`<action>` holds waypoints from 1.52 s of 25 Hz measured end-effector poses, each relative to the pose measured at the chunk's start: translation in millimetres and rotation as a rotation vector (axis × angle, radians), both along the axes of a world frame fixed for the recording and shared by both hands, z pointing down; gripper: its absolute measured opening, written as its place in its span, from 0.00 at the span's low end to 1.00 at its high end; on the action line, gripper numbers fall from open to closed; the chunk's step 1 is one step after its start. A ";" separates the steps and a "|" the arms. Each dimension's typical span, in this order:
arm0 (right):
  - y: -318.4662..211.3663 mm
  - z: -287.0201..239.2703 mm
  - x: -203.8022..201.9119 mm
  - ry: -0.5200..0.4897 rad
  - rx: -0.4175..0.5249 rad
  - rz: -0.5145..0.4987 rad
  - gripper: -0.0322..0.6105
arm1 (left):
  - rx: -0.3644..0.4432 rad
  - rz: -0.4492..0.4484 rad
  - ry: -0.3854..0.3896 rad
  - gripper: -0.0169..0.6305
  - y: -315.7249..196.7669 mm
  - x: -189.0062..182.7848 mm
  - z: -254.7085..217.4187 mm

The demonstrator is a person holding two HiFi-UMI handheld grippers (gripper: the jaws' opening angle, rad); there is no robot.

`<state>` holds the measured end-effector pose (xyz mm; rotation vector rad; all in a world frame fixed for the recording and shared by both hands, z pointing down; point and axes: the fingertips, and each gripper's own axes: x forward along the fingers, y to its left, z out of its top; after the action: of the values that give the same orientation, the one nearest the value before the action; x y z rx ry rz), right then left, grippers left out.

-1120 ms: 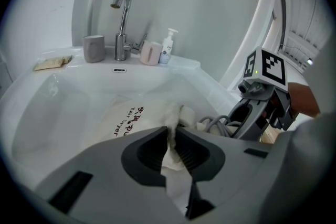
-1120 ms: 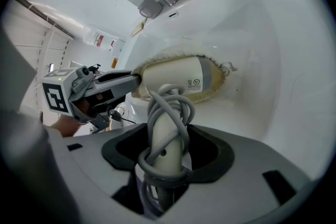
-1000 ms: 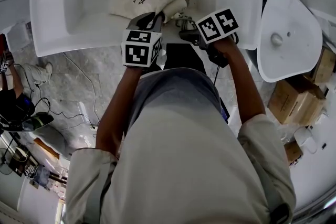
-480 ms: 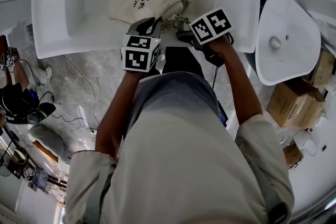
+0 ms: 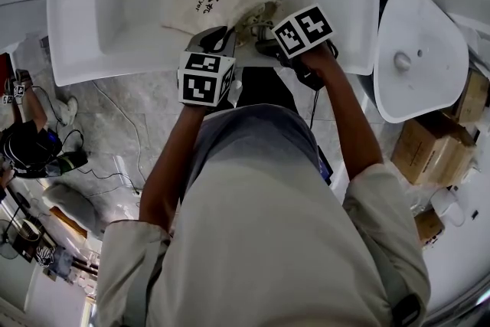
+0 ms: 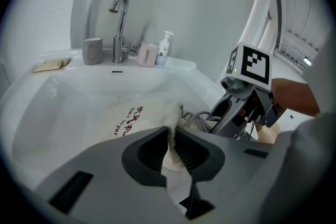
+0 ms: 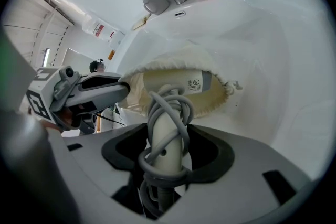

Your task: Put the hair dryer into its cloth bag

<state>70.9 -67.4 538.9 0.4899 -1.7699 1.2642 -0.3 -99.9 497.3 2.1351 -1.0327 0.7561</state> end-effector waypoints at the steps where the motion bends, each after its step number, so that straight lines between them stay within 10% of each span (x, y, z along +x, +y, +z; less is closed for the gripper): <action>1: -1.7 0.2 -0.6 0.002 0.002 0.000 0.42 | 0.000 0.001 0.000 0.10 0.1 -0.4 -0.3; 38: -46.0 21.3 -24.0 0.062 0.152 -0.079 0.42 | -0.014 -0.019 0.045 0.09 -7.2 6.9 -5.2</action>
<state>46.9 -113.4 560.2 0.5346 -1.8228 1.0545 6.6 -107.1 492.1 2.1174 -1.0196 0.7007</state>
